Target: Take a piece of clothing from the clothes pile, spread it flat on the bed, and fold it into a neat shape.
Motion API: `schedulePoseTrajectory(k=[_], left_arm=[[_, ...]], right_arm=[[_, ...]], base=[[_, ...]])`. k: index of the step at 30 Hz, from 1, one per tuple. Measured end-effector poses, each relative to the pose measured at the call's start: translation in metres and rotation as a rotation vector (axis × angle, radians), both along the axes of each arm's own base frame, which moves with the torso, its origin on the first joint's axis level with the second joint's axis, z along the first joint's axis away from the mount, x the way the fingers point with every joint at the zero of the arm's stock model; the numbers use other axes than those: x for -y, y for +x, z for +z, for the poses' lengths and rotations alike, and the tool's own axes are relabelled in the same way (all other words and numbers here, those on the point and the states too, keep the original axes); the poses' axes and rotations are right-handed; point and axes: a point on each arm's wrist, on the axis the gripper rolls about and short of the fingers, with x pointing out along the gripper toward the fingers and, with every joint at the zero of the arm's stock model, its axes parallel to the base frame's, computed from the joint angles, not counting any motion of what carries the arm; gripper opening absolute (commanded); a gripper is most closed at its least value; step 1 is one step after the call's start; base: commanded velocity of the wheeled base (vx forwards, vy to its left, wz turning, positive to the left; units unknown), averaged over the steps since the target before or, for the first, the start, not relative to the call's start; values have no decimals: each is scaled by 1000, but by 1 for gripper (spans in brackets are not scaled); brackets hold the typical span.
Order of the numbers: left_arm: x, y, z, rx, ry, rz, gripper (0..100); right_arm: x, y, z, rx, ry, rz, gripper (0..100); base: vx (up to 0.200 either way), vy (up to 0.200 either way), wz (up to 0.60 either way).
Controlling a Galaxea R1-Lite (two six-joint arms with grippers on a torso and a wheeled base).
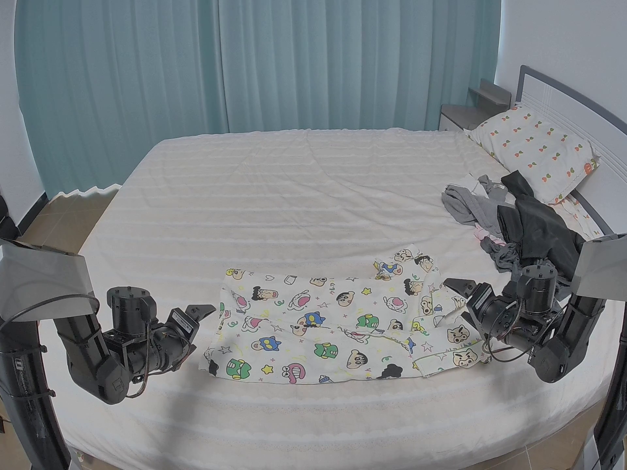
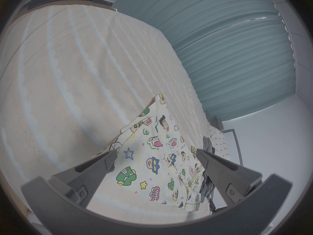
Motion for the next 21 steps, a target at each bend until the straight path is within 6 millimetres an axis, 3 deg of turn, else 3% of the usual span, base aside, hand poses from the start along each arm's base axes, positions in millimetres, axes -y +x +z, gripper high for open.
schedulePoseTrajectory(k=[9, 15, 21], left_arm=[[0, -3, -1, -5, 0, -1, 100], [0, -3, -1, -6, 1, -6, 100], [1, -3, -1, -4, 2, -9, 100]], right_arm=[[3, -5, -3, 15, 1, -1, 100], [4, -6, -6, 3, -2, -2, 100], [4, -7, -7, -2, -4, -3, 100]], base=[[0, 0, 0], [200, 0, 0], [0, 0, 0]])
